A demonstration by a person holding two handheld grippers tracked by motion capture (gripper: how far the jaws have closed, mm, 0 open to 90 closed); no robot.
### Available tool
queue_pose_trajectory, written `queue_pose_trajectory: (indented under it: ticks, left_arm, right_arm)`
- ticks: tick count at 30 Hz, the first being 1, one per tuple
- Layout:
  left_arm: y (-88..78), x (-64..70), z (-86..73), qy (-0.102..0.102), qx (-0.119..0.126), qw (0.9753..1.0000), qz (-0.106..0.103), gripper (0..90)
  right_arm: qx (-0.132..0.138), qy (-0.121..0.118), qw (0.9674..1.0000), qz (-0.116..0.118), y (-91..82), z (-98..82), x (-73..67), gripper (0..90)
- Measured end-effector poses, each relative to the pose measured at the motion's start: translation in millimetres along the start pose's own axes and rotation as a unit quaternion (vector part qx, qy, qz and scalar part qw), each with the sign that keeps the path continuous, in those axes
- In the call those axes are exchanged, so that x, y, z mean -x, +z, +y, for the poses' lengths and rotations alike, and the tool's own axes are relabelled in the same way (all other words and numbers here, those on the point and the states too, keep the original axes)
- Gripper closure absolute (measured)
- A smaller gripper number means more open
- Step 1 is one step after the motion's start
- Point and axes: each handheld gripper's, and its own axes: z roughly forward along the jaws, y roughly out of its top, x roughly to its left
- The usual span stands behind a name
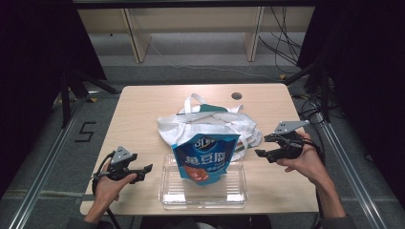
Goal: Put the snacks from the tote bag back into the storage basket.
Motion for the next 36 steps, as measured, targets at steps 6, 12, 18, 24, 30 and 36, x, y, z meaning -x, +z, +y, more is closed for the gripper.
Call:
queue_pose_trajectory:
  ticks: [6,12,18,24,30,36]
  left_arm:
    - [1.9,1.3,-0.6,-0.006,0.013,0.9999,0.002,21.8]
    - [-0.1,-0.1,0.0,0.007,-0.001,1.0000,0.002,21.8]
    - [-0.5,0.3,0.0,0.010,0.000,0.9999,0.004,21.8]
    - [-0.3,0.6,-0.3,0.007,0.005,1.0000,0.005,21.8]
    - [0.6,2.0,-0.9,-0.001,0.012,0.9999,0.002,21.8]
    - [0.6,2.1,-0.7,0.000,0.012,0.9999,0.002,21.8]
  right_arm:
    - [-0.013,0.003,0.9999,0.001,0.9,-3.6,-3.6,31.4]
    - [-0.007,0.017,0.9998,-0.005,1.0,-17.7,-3.8,30.9]
    - [0.008,0.028,0.9994,-0.022,3.9,-30.9,-5.1,28.7]
    - [0.017,0.041,0.9987,-0.026,5.3,-42.4,-7.5,27.0]
    - [0.025,0.054,0.9976,-0.036,9.2,-56.9,-8.2,24.7]
    - [0.030,0.086,0.9946,-0.050,10.4,-72.6,-14.2,24.4]
